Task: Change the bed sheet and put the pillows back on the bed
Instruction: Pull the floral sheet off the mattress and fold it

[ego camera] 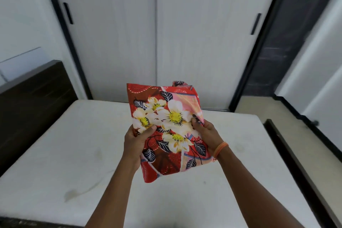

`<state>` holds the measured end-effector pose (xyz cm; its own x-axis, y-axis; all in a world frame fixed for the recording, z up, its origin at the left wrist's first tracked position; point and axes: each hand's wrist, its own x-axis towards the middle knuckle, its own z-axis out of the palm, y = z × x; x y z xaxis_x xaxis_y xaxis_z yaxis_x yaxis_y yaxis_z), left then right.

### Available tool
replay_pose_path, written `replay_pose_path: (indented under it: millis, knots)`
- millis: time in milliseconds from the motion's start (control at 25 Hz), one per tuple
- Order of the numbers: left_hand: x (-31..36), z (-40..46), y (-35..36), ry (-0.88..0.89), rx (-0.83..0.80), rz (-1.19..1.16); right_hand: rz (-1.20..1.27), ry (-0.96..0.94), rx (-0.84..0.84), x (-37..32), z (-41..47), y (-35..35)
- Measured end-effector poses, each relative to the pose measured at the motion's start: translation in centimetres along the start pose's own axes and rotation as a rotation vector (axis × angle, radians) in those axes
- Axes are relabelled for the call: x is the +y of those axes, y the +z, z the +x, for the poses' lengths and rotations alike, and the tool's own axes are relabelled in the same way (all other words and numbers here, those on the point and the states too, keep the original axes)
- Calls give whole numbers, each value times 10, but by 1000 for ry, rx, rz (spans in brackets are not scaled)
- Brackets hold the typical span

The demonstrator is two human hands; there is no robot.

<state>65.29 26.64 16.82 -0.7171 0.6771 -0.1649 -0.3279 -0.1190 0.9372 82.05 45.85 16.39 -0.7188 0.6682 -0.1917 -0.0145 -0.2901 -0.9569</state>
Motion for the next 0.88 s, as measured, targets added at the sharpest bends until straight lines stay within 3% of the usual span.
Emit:
replay_pose_path:
  millis: [240, 480, 720, 880]
  knots:
    - [-53, -54, 181, -51, -242, 56, 25, -89, 300, -23, -122, -177]
    - [-142, -120, 409, -102, -434, 96, 33, -162, 578, -61, -244, -393]
    - [-226, -182, 603, -196, -592, 91, 73, -138, 692, -88, -342, -588]
    - [-257, -173, 705, -208, -624, 84, 99, -187, 680, -105, -344, -692]
